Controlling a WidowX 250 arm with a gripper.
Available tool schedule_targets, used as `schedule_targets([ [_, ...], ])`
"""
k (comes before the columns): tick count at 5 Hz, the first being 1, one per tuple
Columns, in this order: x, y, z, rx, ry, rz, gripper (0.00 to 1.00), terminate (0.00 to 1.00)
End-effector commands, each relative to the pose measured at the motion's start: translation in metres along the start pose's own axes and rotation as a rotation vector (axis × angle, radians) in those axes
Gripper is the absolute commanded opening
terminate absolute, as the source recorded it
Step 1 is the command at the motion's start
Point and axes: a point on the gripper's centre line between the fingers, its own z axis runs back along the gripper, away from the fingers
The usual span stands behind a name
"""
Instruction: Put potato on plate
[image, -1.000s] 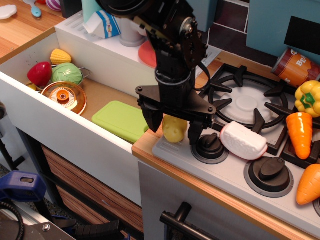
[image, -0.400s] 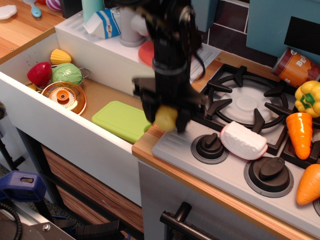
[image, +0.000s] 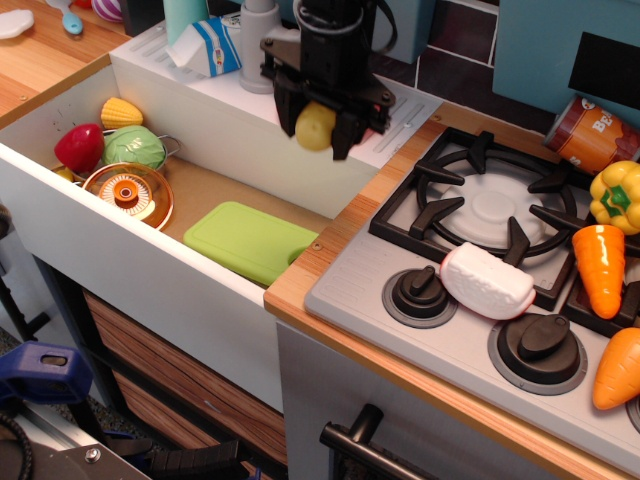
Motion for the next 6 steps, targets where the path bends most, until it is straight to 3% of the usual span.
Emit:
schedule_targets([
  [1,0.031,0.026,-0.006,0.025,-0.138,-0.083,0.00,0.00],
  [3,0.054,0.045,-0.020,0.021,-0.221,-0.174,0.00,0.00],
  [4,0.068,0.053,-0.025,-0.005,-0.208,-0.234,0.00,0.00],
  [5,0.074,0.055,-0.024,-0.019,-0.215,-0.306,1.00,0.00],
  [6,0.074,0.055,-0.024,-0.019,-0.215,-0.306,1.00,0.00],
])
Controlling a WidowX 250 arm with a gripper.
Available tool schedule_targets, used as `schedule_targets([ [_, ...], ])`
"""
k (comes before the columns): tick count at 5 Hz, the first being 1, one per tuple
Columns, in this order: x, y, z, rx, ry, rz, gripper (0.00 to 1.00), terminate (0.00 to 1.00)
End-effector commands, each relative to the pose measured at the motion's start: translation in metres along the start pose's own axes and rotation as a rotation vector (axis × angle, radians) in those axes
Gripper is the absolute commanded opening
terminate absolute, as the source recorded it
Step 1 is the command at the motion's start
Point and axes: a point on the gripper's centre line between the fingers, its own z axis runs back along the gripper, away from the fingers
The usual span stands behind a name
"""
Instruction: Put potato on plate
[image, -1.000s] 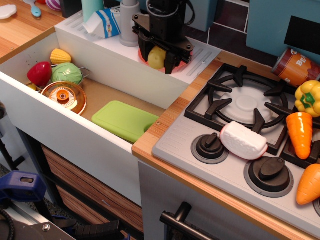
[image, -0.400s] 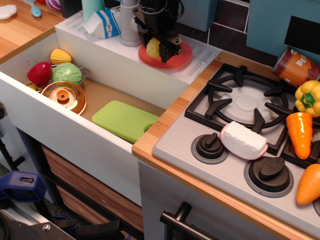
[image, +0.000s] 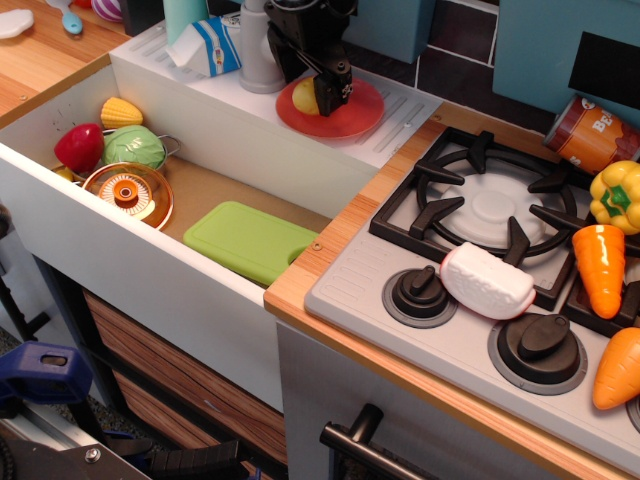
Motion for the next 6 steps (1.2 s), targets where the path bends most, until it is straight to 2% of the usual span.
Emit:
schedule_targets([
  [1,0.0145,0.0136,0.0167,0.042,-0.055,-0.016,1.00,0.00],
  [5,0.0145,0.0136,0.0167,0.042,-0.055,-0.016,1.00,0.00],
  [6,0.0145,0.0136,0.0167,0.042,-0.055,-0.016,1.00,1.00],
])
